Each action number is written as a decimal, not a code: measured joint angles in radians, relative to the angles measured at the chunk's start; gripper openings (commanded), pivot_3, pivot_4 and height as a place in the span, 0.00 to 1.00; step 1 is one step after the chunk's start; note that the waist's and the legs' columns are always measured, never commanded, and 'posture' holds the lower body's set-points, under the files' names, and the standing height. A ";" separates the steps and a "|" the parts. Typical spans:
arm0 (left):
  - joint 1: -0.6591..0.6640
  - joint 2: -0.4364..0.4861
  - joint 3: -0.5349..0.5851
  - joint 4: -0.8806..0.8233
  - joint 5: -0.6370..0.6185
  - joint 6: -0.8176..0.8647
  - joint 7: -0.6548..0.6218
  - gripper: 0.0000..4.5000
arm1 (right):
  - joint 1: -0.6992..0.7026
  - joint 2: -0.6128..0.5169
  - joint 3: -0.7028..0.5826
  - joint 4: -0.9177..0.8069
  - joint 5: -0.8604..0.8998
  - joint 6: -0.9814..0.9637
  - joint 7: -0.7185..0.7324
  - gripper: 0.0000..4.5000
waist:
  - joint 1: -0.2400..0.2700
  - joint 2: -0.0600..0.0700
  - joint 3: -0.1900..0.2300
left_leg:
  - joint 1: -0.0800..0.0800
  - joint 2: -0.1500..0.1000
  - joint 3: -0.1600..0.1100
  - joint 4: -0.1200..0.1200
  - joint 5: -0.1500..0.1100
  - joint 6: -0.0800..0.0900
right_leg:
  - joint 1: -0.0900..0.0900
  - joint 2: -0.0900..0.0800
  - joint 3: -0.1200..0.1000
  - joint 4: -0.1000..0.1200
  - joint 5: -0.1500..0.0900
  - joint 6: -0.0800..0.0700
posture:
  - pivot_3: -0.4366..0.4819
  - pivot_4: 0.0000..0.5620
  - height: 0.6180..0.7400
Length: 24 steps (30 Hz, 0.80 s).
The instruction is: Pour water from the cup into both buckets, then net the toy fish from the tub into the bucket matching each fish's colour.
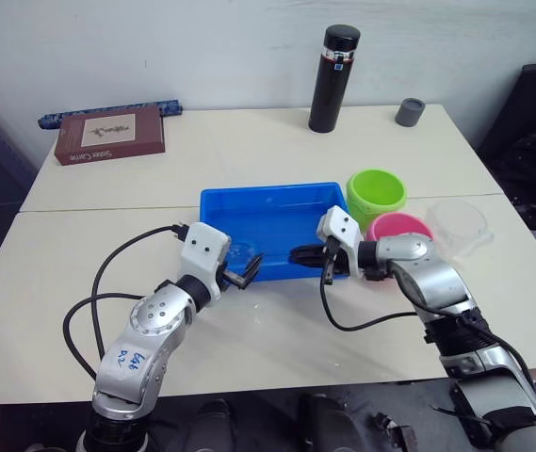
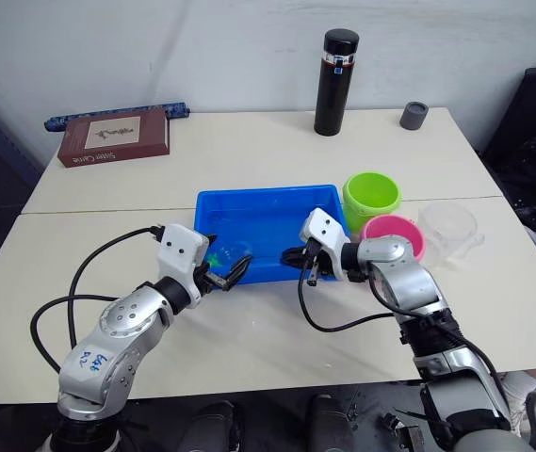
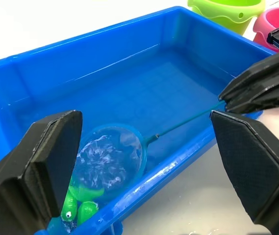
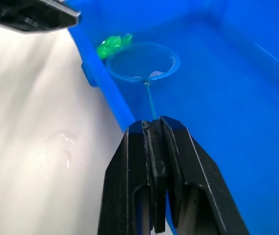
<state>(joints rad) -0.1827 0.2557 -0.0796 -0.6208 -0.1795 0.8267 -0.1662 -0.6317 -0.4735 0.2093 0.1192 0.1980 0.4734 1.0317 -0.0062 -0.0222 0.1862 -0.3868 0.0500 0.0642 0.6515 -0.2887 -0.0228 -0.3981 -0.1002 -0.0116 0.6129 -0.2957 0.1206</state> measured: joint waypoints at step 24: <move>-0.003 0.000 -0.003 0.005 0.000 -0.006 -0.006 1.00 | 0.013 -0.015 0.033 0.093 -0.157 -0.310 -0.084 0.00 | 0.000 0.000 0.000 | 0.000 0.000 0.000 0.000 -0.001 0.000 | 0.000 0.000 0.000 -0.001 0.000 0.000 | 0.48 0.27 1.00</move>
<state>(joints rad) -0.1854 0.2557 -0.0822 -0.6156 -0.1792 0.8205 -0.1719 -0.6190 -0.4881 0.2424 0.2126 0.0409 0.1630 0.9474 -0.0063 -0.0222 0.1862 -0.3870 0.0499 0.0646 0.6513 -0.2893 -0.0228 -0.3983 -0.0998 -0.0119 0.6121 -0.2958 0.1205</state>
